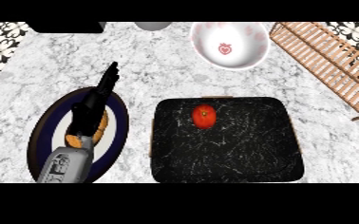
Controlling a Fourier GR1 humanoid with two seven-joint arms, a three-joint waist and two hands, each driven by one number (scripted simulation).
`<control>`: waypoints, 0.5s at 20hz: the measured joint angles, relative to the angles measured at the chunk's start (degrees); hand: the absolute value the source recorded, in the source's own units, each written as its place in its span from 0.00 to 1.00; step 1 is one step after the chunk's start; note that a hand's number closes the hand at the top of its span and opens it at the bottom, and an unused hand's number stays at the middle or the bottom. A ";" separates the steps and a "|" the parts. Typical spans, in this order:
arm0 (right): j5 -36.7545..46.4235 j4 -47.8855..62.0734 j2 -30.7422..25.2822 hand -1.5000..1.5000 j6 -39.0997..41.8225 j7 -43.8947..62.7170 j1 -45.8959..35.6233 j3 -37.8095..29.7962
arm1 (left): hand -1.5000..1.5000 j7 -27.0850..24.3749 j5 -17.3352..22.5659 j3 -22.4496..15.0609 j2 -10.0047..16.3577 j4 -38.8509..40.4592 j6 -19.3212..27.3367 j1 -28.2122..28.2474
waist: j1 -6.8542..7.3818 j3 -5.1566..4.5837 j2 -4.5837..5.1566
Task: Pick the lemon from the tray and place it in the tiered shelf
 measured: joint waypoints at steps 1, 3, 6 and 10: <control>0.02 -1.24 0.81 0.00 -0.18 0.03 0.38 -0.12 | 0.50 -0.20 0.01 0.09 0.01 0.00 0.01 0.13 | -0.09 0.01 -0.05; -0.28 -3.29 1.79 0.00 -0.79 -0.20 0.70 -0.69 | 0.50 -0.81 -0.08 0.04 -0.06 0.38 -0.08 0.41 | -0.13 0.02 -0.06; -1.58 -5.87 2.87 0.00 -2.70 -1.42 0.61 -1.61 | 0.50 -0.59 0.07 0.35 0.27 0.58 -0.47 0.00 | -0.12 0.02 -0.06; -4.31 -7.58 3.65 0.00 -4.59 -2.97 -0.42 -2.76 | 0.50 0.22 -0.56 -0.32 -0.39 -0.48 0.11 0.56 | -0.03 0.03 -0.09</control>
